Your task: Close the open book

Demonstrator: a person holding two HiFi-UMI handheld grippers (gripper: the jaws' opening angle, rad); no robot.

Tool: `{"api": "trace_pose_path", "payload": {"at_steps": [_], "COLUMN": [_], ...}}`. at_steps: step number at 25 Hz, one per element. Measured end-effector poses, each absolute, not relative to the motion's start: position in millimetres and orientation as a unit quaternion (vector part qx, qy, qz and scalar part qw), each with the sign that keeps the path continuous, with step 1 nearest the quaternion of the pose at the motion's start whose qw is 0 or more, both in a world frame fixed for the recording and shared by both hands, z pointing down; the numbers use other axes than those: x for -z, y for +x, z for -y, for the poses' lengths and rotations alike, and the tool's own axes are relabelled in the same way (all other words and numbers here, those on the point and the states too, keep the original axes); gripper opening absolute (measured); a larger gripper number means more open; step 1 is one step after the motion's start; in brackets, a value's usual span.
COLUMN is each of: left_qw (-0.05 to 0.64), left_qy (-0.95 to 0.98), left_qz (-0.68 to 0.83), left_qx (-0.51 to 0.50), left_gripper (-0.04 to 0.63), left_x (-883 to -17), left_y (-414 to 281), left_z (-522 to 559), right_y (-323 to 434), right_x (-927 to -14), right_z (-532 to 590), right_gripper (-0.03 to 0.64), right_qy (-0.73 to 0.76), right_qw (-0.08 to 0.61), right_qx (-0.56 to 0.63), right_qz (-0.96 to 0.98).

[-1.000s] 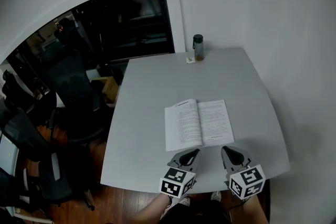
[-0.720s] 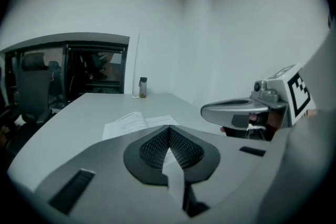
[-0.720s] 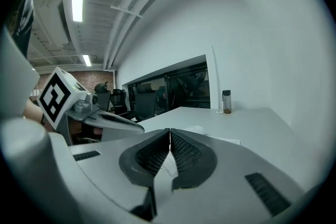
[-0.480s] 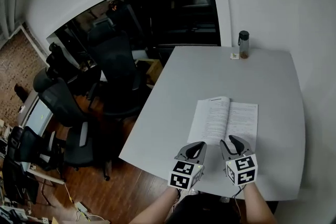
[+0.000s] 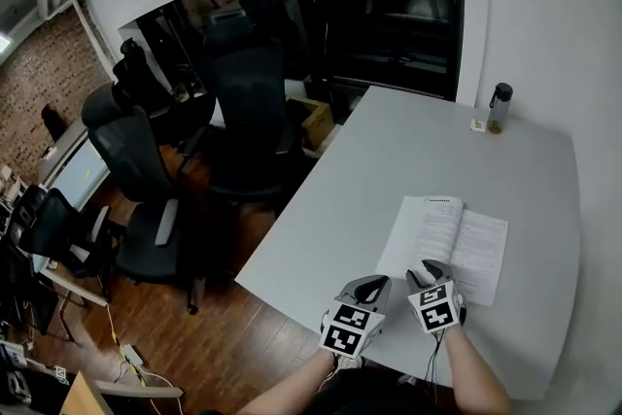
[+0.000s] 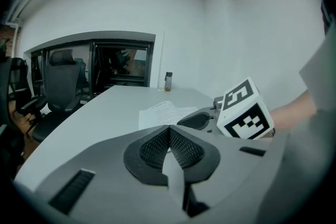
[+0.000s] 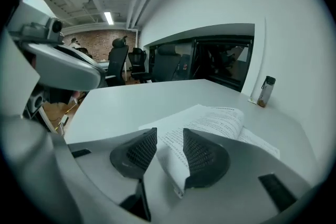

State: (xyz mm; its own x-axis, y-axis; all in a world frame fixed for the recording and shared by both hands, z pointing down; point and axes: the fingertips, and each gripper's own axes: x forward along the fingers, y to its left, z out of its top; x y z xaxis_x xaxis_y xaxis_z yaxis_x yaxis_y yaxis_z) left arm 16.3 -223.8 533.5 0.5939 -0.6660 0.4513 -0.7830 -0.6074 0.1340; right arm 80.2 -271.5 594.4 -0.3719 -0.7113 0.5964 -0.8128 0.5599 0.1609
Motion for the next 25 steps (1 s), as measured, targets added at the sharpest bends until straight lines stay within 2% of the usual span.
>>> {"api": "trace_pose_path", "payload": {"at_steps": [1,3,4,7,16,25], "left_qw": [0.164,0.169,0.171,0.175,0.176,0.176], "left_qy": [0.878,0.879,0.880,0.886,0.899,0.904], "left_qz": [0.411,0.407,0.404,0.392,0.360,0.345], "left_qx": [-0.181,-0.181,-0.179,-0.177,-0.177,-0.179], "left_gripper": [0.005,0.005,0.005,0.005,0.005,0.005], "left_x": [-536,-541,-543,-545,-545,-545], "left_y": [14,12,12,16,41,54], "left_z": [225,228,229,230,227,220], "right_y": [84,95,99,109,168,240], "right_x": [-600,-611,-616,-618,-602,-531], "right_z": [275,277,277,273,263,241], "right_gripper": [0.134,0.013,0.005,0.005,0.005,0.005], "right_qy": [0.468,0.478,0.478,0.480,0.552,0.666], "right_qw": [0.332,0.363,0.374,0.383,0.354,0.240], "right_qx": [-0.079,-0.083,-0.087,-0.095,-0.110,-0.103], "right_qz": [0.815,0.796,0.790,0.783,0.747,0.699]}}
